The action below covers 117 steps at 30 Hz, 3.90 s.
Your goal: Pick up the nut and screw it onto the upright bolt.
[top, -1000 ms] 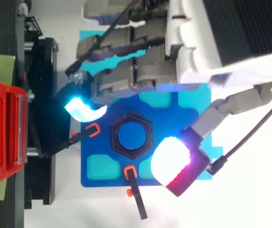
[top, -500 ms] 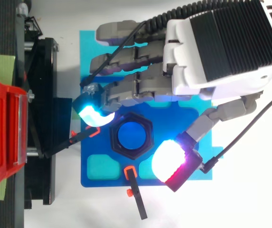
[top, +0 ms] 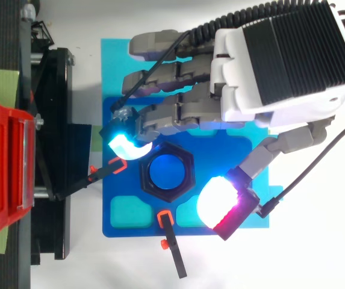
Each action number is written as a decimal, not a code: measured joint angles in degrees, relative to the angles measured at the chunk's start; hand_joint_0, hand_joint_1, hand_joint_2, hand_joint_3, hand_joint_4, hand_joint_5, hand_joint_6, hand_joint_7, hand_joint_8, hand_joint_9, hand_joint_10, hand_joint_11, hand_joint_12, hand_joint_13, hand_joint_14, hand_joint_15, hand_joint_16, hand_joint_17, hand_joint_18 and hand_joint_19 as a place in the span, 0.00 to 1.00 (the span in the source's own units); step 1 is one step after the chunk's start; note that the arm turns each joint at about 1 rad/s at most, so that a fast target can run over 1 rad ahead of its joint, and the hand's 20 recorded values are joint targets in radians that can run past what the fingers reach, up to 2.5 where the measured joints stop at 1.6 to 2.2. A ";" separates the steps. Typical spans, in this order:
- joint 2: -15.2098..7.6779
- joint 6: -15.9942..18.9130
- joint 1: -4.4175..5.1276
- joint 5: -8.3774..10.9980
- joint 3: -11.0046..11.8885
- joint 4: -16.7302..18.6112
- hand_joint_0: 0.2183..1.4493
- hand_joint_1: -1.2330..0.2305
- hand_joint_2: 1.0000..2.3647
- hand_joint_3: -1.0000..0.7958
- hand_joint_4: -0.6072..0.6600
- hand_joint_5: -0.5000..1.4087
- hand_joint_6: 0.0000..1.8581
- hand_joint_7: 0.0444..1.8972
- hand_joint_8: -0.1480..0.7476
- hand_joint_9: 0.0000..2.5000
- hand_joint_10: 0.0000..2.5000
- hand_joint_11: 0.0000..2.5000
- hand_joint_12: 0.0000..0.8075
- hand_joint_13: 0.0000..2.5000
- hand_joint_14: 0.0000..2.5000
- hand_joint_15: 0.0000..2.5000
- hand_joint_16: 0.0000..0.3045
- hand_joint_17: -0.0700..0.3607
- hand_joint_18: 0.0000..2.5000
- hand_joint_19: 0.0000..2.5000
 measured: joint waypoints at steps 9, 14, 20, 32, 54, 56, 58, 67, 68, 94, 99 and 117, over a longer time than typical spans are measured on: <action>0.00 0.02 -0.29 -0.01 0.00 -0.39 0.19 0.63 0.00 0.28 0.63 0.25 0.27 0.42 0.39 0.26 0.00 0.00 0.41 0.17 0.00 0.00 0.13 0.38 0.04 0.01; 0.02 0.05 -0.32 -0.01 0.01 -0.45 0.20 0.63 0.00 0.28 0.64 0.27 0.27 0.49 0.40 0.31 0.00 0.00 0.40 0.20 0.00 0.00 0.13 0.37 0.07 0.03; 0.04 0.09 -0.38 -0.10 0.02 -0.36 0.20 0.63 0.00 0.28 0.62 0.28 0.27 0.58 0.41 0.38 0.00 0.00 0.38 0.24 0.00 0.00 0.13 0.37 0.11 0.05; 0.08 -0.14 -0.73 -0.19 0.09 -0.32 0.21 0.61 0.00 0.28 0.59 0.31 0.27 0.67 0.29 0.58 0.00 0.00 0.28 0.33 0.00 0.00 0.11 0.33 0.23 0.10; 0.13 -3.00 -2.95 -3.14 6.84 -6.47 0.21 0.61 0.00 0.28 0.65 0.26 0.27 0.57 0.40 0.55 0.00 0.04 0.35 0.34 0.00 0.03 0.13 0.36 0.26 0.15; 0.10 -3.31 -3.06 -3.25 8.10 -6.92 0.21 0.61 0.00 0.28 0.67 0.24 0.27 0.51 0.40 0.53 0.00 0.03 0.37 0.32 0.00 0.03 0.13 0.37 0.24 0.14; 0.10 -3.50 -3.13 -3.43 9.07 -7.02 0.20 0.61 0.00 0.28 0.66 0.24 0.27 0.47 0.41 0.50 0.00 0.02 0.37 0.31 0.00 0.03 0.13 0.37 0.23 0.14; 0.03 -3.37 -2.33 -3.34 8.04 -3.00 0.19 0.61 0.00 0.28 0.60 0.20 0.27 0.33 0.41 0.33 0.00 0.00 0.42 0.20 0.00 0.00 0.14 0.38 0.10 0.08; 0.02 -3.25 -2.20 -3.26 7.46 -2.26 0.19 0.61 0.00 0.28 0.60 0.20 0.27 0.32 0.41 0.30 0.00 0.00 0.41 0.19 0.00 0.00 0.14 0.39 0.08 0.06; 0.05 -1.27 -1.09 -2.78 0.81 1.75 0.18 0.62 0.00 0.28 0.61 0.20 0.27 0.34 0.42 0.26 0.00 0.00 0.44 0.16 0.00 0.00 0.14 0.39 0.04 0.04; 0.06 -1.36 -0.90 -2.74 0.25 1.29 0.19 0.62 0.00 0.28 0.62 0.20 0.27 0.36 0.42 0.27 0.00 0.00 0.44 0.16 0.00 0.00 0.14 0.39 0.04 0.04; 0.07 -1.30 -0.98 -2.85 0.09 1.30 0.21 0.62 0.00 0.28 0.63 0.27 0.27 0.64 0.45 0.42 0.00 0.00 0.40 0.26 0.00 0.01 0.13 0.37 0.15 0.09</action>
